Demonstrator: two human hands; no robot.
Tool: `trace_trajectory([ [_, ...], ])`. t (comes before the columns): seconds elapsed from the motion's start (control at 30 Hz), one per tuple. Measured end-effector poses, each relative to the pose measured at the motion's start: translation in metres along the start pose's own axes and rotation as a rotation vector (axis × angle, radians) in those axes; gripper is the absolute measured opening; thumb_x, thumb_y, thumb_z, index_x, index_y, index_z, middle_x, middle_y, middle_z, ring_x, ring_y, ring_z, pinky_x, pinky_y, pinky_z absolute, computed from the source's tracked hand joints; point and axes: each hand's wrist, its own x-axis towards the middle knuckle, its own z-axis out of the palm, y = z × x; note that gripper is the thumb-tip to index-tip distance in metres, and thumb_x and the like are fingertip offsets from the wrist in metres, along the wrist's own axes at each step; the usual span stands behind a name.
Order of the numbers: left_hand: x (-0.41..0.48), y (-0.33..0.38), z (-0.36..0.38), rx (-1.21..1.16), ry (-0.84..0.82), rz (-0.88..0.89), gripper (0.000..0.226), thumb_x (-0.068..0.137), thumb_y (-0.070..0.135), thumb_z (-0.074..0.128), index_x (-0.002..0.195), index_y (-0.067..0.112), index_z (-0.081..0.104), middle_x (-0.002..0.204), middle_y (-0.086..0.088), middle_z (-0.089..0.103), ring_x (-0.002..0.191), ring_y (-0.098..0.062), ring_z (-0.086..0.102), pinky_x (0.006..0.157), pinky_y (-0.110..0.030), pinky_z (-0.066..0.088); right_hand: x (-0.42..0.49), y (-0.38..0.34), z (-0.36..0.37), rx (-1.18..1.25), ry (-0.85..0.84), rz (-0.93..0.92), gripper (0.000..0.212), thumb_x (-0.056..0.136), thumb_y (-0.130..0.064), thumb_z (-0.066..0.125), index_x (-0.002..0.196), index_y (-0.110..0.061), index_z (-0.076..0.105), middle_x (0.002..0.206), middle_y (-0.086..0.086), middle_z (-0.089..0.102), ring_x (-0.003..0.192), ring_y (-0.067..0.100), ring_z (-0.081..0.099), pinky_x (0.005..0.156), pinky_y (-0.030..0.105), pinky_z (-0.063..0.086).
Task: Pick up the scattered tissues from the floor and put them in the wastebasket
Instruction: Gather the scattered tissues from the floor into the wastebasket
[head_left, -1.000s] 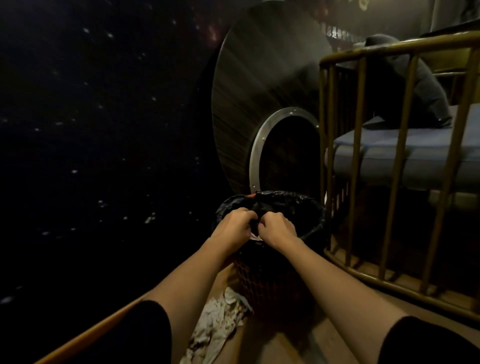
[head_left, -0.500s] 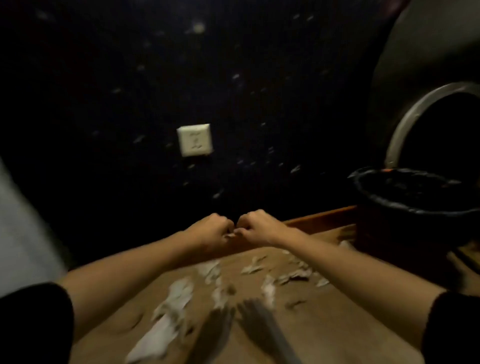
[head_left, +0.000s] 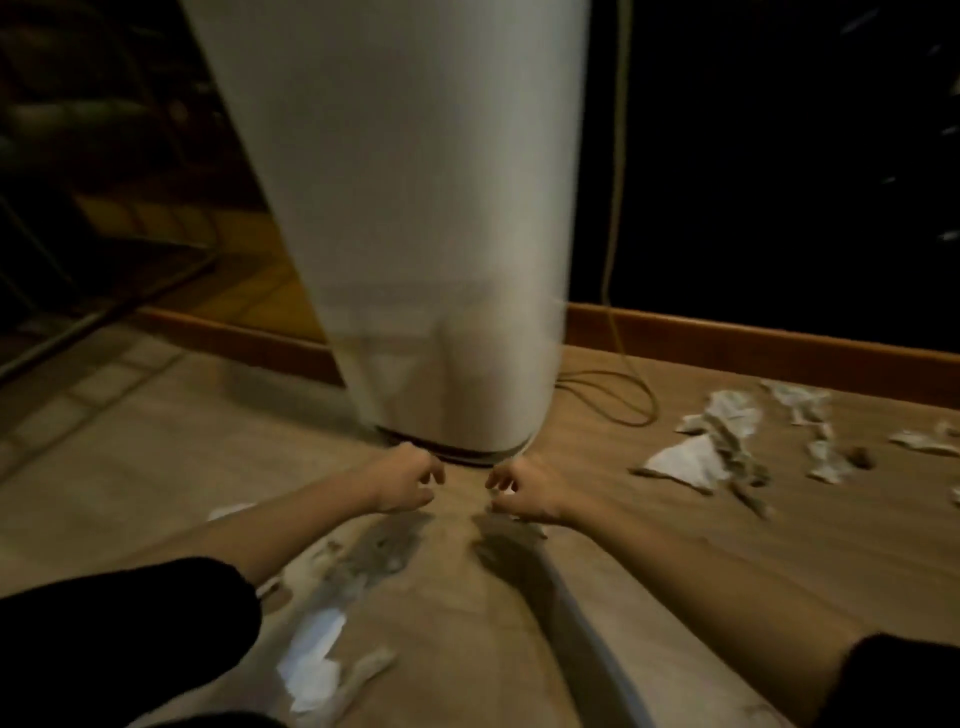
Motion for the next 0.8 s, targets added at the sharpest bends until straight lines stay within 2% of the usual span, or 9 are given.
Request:
trace_trajectory([
  [0.17, -0.043, -0.091, 0.058, -0.100, 0.046, -0.176, 0.043, 0.090, 0.025, 0.055, 0.132, 0.017, 0.047, 0.139, -0.009, 0.046, 0.125, -0.028, 0.044, 0.102, -0.035, 0.039, 0.049, -0.048, 0.062, -0.071, -0.058, -0.083, 0.040, 0.083, -0.028, 0.062, 0.119, -0.011, 0.060, 0.121, 0.014, 0.061, 0.113, 0.030, 0.054, 0.089, 0.033, 0.043],
  [0.27, -0.064, -0.132, 0.084, -0.111, 0.078, -0.306, 0.060, 0.085, 0.019, 0.059, 0.140, 0.020, 0.035, 0.147, -0.013, 0.032, 0.133, -0.035, 0.032, 0.107, -0.042, 0.035, 0.069, -0.083, 0.097, -0.035, -0.093, -0.157, 0.041, 0.085, -0.025, 0.060, 0.123, -0.011, 0.057, 0.125, 0.015, 0.058, 0.115, 0.030, 0.053, 0.091, 0.034, 0.043],
  [0.33, -0.074, -0.157, 0.102, -0.123, 0.061, -0.386, 0.071, 0.080, 0.029, 0.065, 0.142, 0.028, 0.029, 0.151, -0.014, 0.023, 0.138, -0.039, 0.024, 0.110, -0.048, 0.031, 0.079, -0.100, 0.127, -0.047, -0.124, -0.236, 0.045, 0.085, -0.021, 0.058, 0.129, -0.015, 0.050, 0.129, 0.016, 0.054, 0.117, 0.033, 0.049, 0.096, 0.038, 0.041],
  [0.4, -0.083, -0.173, 0.121, -0.165, 0.019, -0.477, 0.082, 0.073, 0.044, 0.068, 0.142, 0.036, 0.024, 0.153, -0.014, 0.018, 0.140, -0.041, 0.019, 0.110, -0.051, 0.030, 0.085, -0.107, 0.157, -0.121, -0.110, -0.282, 0.055, 0.082, -0.015, 0.058, 0.133, -0.028, 0.041, 0.130, 0.011, 0.047, 0.115, 0.035, 0.042, 0.094, 0.044, 0.041],
  [0.47, -0.092, -0.175, 0.139, -0.220, 0.023, -0.551, 0.084, 0.073, 0.044, 0.069, 0.143, 0.035, 0.023, 0.150, -0.015, 0.024, 0.137, -0.040, 0.025, 0.109, -0.047, 0.032, 0.087, -0.110, 0.179, -0.183, -0.059, -0.284, 0.059, 0.084, -0.013, 0.054, 0.134, -0.036, 0.034, 0.130, 0.006, 0.041, 0.113, 0.036, 0.037, 0.088, 0.045, 0.044],
  [0.57, -0.100, -0.168, 0.156, -0.227, 0.167, -0.600, 0.064, 0.079, 0.028, 0.068, 0.137, 0.024, 0.041, 0.130, -0.015, 0.050, 0.120, -0.034, 0.048, 0.100, -0.036, 0.038, 0.086, -0.114, 0.201, -0.237, 0.019, -0.354, 0.046, 0.090, -0.015, 0.051, 0.134, -0.026, 0.041, 0.131, 0.008, 0.042, 0.109, 0.033, 0.038, 0.083, 0.041, 0.043],
  [0.63, -0.104, -0.162, 0.163, -0.267, 0.275, -0.624, 0.046, 0.081, 0.015, 0.062, 0.127, 0.017, 0.055, 0.122, -0.015, 0.058, 0.113, -0.031, 0.054, 0.096, -0.033, 0.043, 0.085, -0.113, 0.214, -0.202, 0.053, -0.382, 0.033, 0.087, -0.014, 0.057, 0.120, -0.017, 0.054, 0.121, 0.007, 0.048, 0.105, 0.028, 0.042, 0.080, 0.036, 0.045],
  [0.7, -0.108, -0.154, 0.170, -0.285, 0.319, -0.626, 0.037, 0.084, 0.008, 0.057, 0.120, 0.012, 0.061, 0.117, -0.015, 0.061, 0.109, -0.029, 0.056, 0.093, -0.032, 0.045, 0.081, -0.108, 0.227, -0.216, 0.053, -0.413, 0.033, 0.074, -0.011, 0.068, 0.106, -0.012, 0.061, 0.111, 0.008, 0.051, 0.102, 0.027, 0.046, 0.077, 0.036, 0.047],
  [0.8, -0.113, -0.142, 0.177, -0.315, 0.396, -0.552, 0.028, 0.085, 0.007, 0.057, 0.111, 0.010, 0.068, 0.112, -0.014, 0.065, 0.104, -0.028, 0.059, 0.090, -0.030, 0.046, 0.074, -0.104, 0.229, -0.190, 0.093, -0.474, 0.024, 0.068, -0.007, 0.066, 0.092, -0.007, 0.065, 0.101, 0.013, 0.057, 0.095, 0.029, 0.049, 0.071, 0.036, 0.043],
])
